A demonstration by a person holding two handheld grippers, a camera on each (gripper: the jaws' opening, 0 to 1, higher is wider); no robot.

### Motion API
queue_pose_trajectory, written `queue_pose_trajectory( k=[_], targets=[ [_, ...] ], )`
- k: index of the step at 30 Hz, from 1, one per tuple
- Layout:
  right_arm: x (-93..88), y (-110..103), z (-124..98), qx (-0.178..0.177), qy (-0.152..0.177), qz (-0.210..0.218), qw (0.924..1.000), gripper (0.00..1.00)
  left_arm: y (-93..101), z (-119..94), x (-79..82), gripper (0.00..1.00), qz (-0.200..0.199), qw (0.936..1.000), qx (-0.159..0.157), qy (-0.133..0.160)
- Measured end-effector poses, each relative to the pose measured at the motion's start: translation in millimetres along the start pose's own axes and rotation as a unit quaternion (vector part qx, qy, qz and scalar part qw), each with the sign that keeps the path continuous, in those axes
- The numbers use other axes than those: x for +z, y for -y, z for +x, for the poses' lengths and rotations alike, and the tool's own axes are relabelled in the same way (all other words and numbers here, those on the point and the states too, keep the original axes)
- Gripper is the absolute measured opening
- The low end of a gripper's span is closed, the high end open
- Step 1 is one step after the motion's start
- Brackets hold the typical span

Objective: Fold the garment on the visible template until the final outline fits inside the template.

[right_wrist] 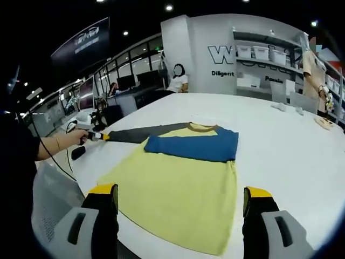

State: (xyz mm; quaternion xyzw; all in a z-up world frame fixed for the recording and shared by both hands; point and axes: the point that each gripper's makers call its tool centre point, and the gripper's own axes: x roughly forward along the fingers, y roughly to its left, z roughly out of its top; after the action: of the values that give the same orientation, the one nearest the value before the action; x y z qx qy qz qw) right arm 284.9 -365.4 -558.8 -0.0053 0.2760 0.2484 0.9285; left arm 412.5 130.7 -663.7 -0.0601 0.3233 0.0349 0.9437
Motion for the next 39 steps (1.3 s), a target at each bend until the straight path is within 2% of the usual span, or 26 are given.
queue_pose_trajectory(
  k=[3, 11, 19, 22, 30, 39],
  targets=[
    [0.4, 0, 1, 0.000, 0.002, 0.003, 1.0000, 0.95, -2.5, 2, -0.1, 0.00, 0.001, 1.0000, 0.005, -0.003],
    [-0.9, 2, 1, -0.003, -0.001, 0.002, 1.0000, 0.96, -2.9, 3, 3.2, 0.00, 0.005, 0.9999, 0.008, -0.006],
    [-1.3, 2, 0, -0.005, -0.001, 0.005, 1.0000, 0.97, 5.5, -4, 14.9, 0.00, 0.033, 0.9994, 0.002, 0.001],
    [-2.0, 3, -1, -0.006, -0.003, 0.008, 0.9999, 0.99, 13.8, -7, 23.9, 0.00, 0.032, 0.9993, -0.011, 0.016],
    [-5.0, 2, -3, -0.008, -0.006, 0.008, 0.9999, 0.99, 29.8, -8, 39.4, 0.00, 0.056, 0.9979, -0.023, 0.023],
    [-6.5, 0, -5, -0.006, -0.011, 0.004, 0.9999, 0.99, 59.7, -9, 63.7, 0.00, 0.096, 0.9932, -0.051, 0.040]
  ],
)
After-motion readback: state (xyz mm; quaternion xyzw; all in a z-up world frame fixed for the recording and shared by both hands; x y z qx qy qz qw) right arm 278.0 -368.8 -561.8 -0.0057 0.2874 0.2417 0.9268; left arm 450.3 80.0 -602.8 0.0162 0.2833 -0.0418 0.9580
